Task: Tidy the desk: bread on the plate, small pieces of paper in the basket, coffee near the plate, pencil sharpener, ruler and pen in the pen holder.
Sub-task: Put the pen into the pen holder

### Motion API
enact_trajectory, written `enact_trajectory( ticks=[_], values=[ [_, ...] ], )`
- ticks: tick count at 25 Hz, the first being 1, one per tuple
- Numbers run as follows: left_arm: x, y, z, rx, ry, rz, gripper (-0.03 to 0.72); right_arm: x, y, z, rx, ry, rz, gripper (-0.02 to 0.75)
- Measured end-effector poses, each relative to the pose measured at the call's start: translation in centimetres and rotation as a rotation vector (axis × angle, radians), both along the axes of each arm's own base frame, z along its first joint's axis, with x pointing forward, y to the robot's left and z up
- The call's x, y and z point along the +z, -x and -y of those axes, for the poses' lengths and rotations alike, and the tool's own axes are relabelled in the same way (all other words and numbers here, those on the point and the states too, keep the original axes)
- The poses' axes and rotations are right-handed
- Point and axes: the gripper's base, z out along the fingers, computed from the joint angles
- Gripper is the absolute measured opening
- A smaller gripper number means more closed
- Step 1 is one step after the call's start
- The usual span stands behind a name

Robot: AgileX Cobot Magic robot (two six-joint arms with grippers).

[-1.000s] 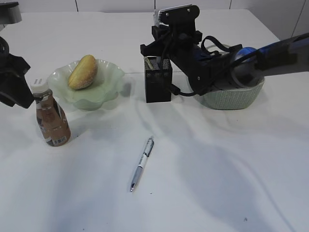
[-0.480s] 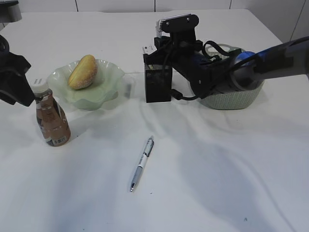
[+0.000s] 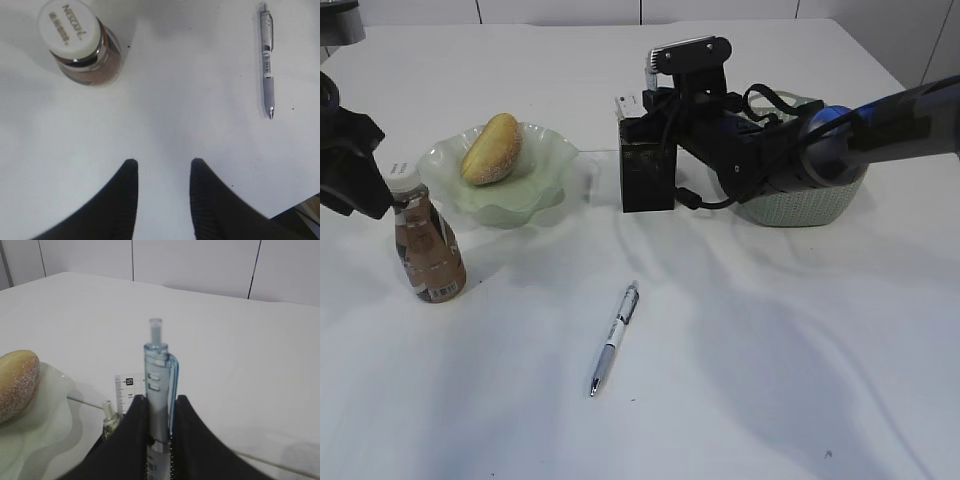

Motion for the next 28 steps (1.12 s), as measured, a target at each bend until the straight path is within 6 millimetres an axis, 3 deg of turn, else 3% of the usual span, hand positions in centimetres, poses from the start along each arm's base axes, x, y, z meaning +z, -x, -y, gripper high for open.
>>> enact_trajectory(
  ticks=[6, 11, 20, 23, 28],
  values=[
    [0.0, 0.0, 0.0, 0.000, 0.000, 0.000, 0.244, -0.1, 0.0, 0.0, 0.001, 0.003, -0.008, 0.165],
    [0.0, 0.0, 0.0, 0.000, 0.000, 0.000, 0.244, -0.1, 0.0, 0.0, 0.001, 0.003, -0.009, 0.344],
    [0.0, 0.0, 0.0, 0.000, 0.000, 0.001, 0.244, -0.1, 0.0, 0.0, 0.000, 0.002, -0.005, 0.375],
    [0.0, 0.0, 0.0, 0.000, 0.000, 0.001, 0.244, 1.2, 0.1, 0.0, 0.001, -0.007, 0.016, 0.375],
    [0.0, 0.0, 0.0, 0.000, 0.000, 0.001, 0.244, 5.5, 0.9, 0.3, 0.009, -0.015, 0.024, 0.375]
  ],
)
